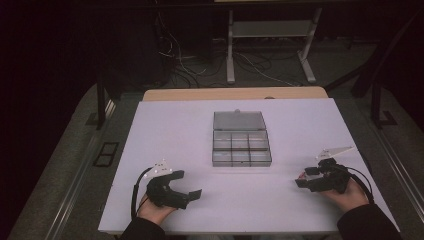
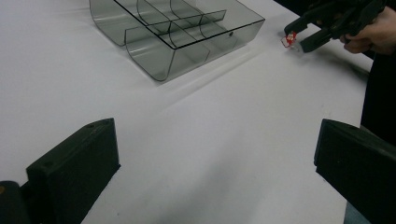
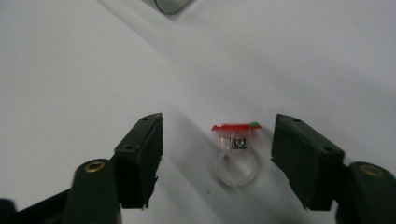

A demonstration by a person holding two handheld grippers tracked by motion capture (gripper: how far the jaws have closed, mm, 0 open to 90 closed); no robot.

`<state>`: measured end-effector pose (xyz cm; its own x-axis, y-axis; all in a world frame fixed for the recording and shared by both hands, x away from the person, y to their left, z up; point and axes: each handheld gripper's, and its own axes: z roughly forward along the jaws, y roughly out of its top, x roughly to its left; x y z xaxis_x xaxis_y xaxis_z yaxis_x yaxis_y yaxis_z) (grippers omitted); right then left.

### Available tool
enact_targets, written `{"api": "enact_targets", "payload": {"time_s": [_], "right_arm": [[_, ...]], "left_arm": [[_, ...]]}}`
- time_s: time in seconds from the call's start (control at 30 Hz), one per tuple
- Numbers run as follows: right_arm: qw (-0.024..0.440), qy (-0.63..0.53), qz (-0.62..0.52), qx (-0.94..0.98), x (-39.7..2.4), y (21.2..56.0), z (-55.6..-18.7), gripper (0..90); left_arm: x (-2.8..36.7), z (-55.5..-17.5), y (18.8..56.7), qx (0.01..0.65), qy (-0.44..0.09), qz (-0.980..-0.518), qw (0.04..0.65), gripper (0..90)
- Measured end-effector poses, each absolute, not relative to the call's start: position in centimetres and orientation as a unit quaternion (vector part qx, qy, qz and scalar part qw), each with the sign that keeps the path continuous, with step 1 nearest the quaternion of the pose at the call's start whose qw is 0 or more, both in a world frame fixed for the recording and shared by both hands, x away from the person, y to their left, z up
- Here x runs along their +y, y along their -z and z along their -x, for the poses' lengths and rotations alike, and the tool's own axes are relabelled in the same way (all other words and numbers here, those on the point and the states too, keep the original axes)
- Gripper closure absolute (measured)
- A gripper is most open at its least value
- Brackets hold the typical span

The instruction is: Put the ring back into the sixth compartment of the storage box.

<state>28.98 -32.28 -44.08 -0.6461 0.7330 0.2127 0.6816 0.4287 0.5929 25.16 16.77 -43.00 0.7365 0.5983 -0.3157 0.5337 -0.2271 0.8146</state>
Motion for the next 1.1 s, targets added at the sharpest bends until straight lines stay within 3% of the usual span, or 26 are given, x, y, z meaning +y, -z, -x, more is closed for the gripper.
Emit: {"api": "enact_targets", "payload": {"time_s": [0.3, 1.1], "right_arm": [[0.073, -0.321, -0.426, 0.843, -32.9, 44.2, -28.7, 69.4], [0.053, -0.353, -0.417, 0.836, -33.2, 41.1, -29.8, 71.2]], "left_arm": [[16.6, -25.0, 43.5, 0.358, -0.029, -0.787, 0.502, 0.0], [18.0, -25.0, 43.6, 0.370, -0.032, -0.770, 0.518, 0.0]]}}
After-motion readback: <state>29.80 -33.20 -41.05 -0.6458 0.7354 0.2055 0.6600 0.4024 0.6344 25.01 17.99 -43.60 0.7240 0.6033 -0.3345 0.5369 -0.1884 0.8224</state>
